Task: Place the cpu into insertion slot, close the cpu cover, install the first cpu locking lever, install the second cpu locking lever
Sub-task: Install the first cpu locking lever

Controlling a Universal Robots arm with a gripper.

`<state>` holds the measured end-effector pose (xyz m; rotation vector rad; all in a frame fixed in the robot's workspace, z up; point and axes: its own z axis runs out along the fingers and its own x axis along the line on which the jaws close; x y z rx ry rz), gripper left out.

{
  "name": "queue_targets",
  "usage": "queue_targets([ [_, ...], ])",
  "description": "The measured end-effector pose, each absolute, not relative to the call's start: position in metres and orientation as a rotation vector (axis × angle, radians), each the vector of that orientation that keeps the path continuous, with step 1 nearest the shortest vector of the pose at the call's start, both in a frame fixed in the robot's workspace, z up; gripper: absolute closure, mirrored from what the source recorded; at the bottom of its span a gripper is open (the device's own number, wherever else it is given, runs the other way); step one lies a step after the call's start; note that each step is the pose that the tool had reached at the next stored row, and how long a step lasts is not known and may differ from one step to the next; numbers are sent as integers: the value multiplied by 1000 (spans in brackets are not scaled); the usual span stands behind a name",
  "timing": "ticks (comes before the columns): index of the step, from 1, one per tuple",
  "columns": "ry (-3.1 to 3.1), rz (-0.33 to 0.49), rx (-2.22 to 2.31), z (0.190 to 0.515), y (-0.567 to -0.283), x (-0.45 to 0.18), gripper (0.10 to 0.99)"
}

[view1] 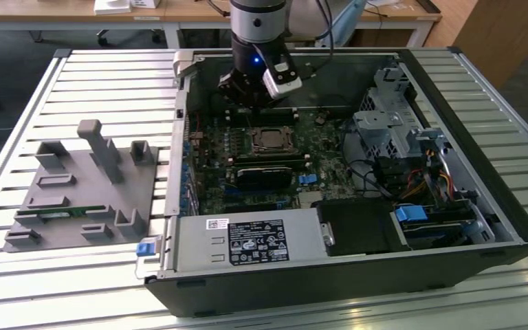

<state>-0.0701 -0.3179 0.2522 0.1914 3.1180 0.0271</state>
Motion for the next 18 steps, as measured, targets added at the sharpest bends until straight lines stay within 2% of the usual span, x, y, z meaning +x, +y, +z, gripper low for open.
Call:
queue_targets([
  [18, 3117, 27, 188, 252, -318, -87, 980],
])
